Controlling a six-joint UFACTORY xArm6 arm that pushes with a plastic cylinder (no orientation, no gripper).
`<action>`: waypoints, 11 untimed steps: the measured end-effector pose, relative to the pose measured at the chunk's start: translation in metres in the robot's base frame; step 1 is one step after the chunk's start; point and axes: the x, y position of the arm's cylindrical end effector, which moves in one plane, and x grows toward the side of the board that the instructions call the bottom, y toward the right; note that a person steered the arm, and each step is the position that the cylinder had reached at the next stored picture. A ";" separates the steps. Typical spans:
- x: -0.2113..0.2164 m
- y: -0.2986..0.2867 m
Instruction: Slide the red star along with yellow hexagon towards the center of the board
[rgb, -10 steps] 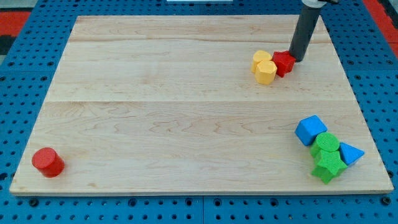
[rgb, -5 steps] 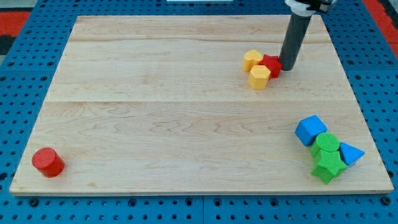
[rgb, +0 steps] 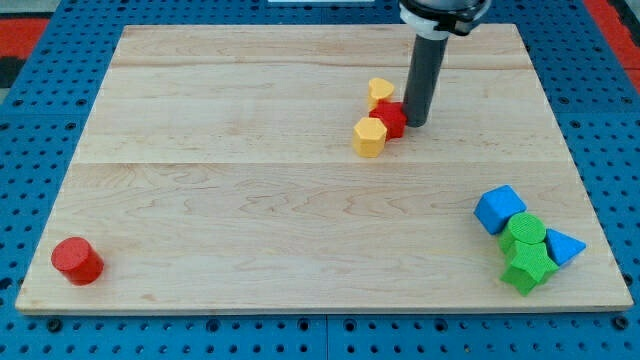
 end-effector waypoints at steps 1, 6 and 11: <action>0.000 -0.021; 0.034 -0.070; 0.064 -0.148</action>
